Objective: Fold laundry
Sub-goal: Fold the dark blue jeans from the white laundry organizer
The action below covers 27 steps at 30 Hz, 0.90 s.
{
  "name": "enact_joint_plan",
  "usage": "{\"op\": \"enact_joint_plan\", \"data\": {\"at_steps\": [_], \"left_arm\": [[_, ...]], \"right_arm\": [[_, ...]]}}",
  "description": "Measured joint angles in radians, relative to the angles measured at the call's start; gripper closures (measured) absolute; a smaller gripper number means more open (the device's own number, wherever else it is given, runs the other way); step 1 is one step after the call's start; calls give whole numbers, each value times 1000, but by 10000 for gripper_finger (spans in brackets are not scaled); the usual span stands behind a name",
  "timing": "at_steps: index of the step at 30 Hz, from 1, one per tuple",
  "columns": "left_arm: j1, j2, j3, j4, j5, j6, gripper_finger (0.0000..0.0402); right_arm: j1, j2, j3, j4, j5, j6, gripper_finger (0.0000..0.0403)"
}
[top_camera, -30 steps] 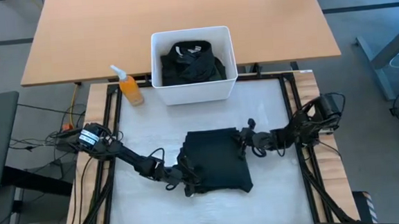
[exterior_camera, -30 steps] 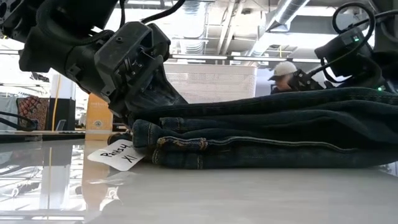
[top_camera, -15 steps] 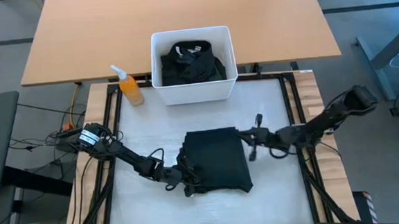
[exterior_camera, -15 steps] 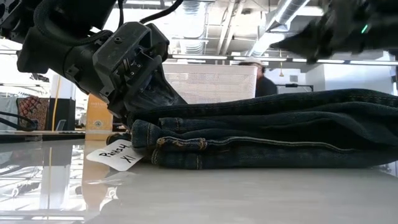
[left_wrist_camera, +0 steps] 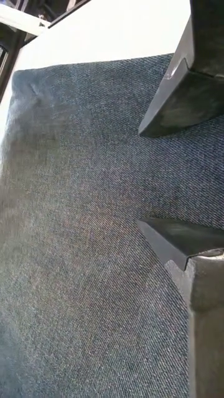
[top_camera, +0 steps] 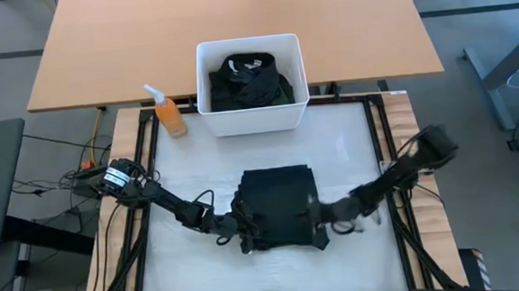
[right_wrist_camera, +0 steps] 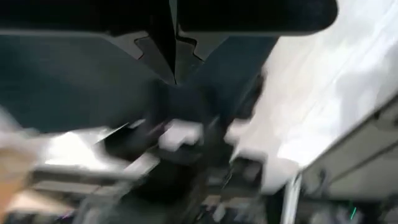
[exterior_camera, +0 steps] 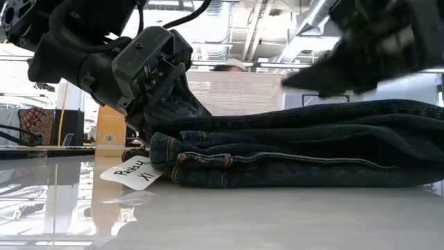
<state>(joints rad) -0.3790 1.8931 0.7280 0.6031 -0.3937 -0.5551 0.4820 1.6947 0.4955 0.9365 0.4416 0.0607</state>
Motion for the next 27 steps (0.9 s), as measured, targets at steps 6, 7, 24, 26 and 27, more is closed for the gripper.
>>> {"op": "enact_joint_plan", "data": {"at_steps": [6, 7, 24, 26, 27], "left_arm": [[-13, 0, 0, -1, 11, -29, 185], [-16, 0, 0, -2, 10, -29, 185], [-24, 0, 1, -7, 2, -14, 184], [-23, -14, 0, -16, 9, 10, 184], [-20, -23, -1, -21, 16, 23, 184]], "right_arm": [[-31, 172, 36, 3, -29, 92, 381], [-41, 181, 29, 2, -32, 112, 380], [-98, 140, -37, -54, -85, 197, 379], [-99, 117, -38, -94, -81, 197, 379], [-101, 106, -38, -113, -80, 197, 379]]}}
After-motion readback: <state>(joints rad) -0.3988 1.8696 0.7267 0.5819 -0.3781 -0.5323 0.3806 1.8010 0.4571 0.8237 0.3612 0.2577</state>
